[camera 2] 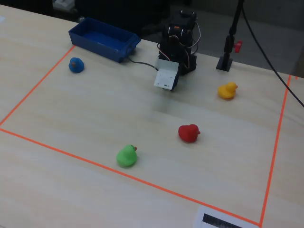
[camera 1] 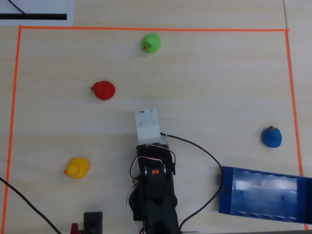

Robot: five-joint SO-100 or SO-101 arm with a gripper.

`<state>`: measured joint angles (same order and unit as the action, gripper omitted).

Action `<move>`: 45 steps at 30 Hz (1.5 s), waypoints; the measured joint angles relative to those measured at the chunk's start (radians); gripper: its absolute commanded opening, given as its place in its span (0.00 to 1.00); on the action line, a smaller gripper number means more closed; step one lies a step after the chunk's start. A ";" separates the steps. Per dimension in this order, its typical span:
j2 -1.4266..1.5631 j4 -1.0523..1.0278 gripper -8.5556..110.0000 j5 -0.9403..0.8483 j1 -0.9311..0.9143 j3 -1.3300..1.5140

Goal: Grasp green duck and put it into box.

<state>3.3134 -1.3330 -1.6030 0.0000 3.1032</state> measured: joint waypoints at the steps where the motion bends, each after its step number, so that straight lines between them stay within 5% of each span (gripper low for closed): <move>1: 0.000 0.000 0.14 0.000 0.000 0.000; 27: 0.000 0.000 0.15 0.000 0.000 0.000; 34: 0.000 0.000 0.22 0.000 0.005 0.000; 37: 0.000 0.000 0.17 0.000 -0.002 0.000; 45: -0.127 0.110 0.15 -0.158 -0.029 -0.043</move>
<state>3.1861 -1.2226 -1.7610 -0.0291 3.0603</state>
